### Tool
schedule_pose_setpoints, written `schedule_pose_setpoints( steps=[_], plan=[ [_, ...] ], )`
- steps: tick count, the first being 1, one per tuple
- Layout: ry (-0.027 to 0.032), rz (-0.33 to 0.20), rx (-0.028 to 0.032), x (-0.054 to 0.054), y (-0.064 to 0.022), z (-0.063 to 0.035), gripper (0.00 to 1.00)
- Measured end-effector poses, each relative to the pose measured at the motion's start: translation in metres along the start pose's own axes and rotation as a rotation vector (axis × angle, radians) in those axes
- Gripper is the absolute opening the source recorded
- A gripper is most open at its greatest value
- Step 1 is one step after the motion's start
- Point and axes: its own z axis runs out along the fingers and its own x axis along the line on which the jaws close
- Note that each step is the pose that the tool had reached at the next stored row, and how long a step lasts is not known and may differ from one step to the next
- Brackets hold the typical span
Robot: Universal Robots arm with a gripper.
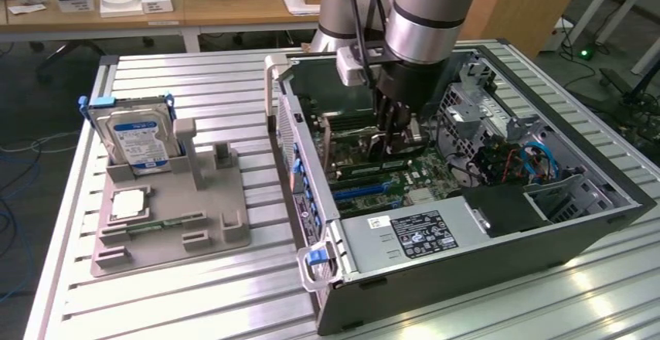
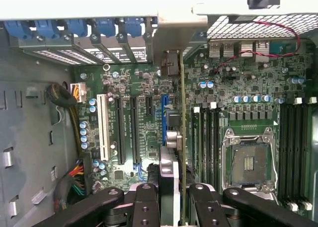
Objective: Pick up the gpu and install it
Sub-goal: 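Insert the gpu into the slot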
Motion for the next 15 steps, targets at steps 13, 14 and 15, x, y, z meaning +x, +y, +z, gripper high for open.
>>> schedule_pose_setpoints(
  steps=[13,14,15],
  plan=[
    [0.0006,0.000,-0.0099,0.003,0.0002,0.0120,0.28],
    [0.0007,0.000,-0.0099,0.003,0.0003,0.0135,0.28],
    [0.0006,0.000,-0.0099,0.003,0.0003,0.0151,0.28]
  ],
)
